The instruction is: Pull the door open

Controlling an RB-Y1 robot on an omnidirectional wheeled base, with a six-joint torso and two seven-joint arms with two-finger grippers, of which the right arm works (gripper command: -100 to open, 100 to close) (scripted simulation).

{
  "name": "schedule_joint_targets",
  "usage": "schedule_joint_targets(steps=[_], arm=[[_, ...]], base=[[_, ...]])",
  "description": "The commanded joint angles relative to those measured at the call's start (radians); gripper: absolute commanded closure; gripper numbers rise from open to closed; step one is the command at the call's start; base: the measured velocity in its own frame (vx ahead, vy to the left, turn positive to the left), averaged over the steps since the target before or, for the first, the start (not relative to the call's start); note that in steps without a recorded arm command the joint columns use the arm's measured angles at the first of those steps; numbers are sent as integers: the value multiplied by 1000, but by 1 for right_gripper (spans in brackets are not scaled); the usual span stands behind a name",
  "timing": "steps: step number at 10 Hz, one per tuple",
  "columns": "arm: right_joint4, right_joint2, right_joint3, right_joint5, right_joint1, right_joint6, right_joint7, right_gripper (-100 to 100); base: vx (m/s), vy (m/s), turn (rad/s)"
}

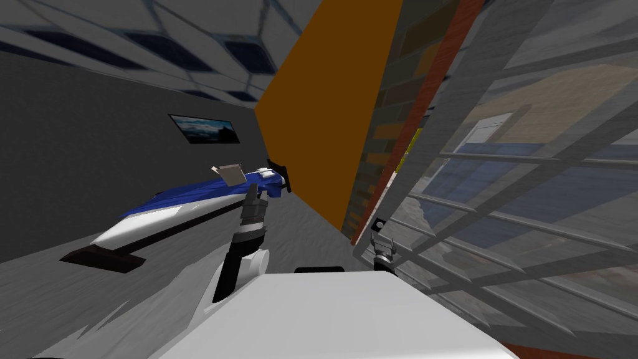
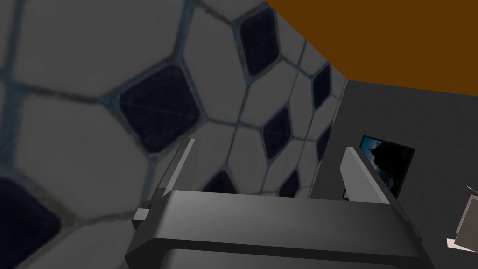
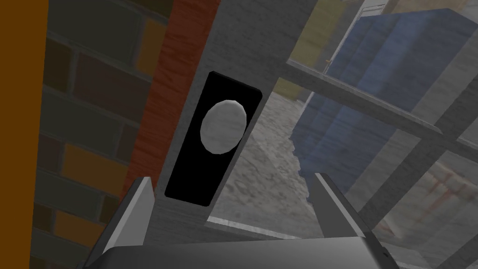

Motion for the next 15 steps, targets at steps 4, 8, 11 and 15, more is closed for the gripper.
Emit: schedule_joint_targets(steps=[4,8,11,15], arm=[[-14,9,27,-46,-6,-2,-109,-100],[-31,21,56,-97,-11,-7,-223,-100],[-35,23,63,-109,-12,-8,-248,-100],[1,-41,71,-106,12,-20,-346,-100]], base=[[-56,2,19],[-52,-4,21],[-38,0,10],[153,13,-2]])
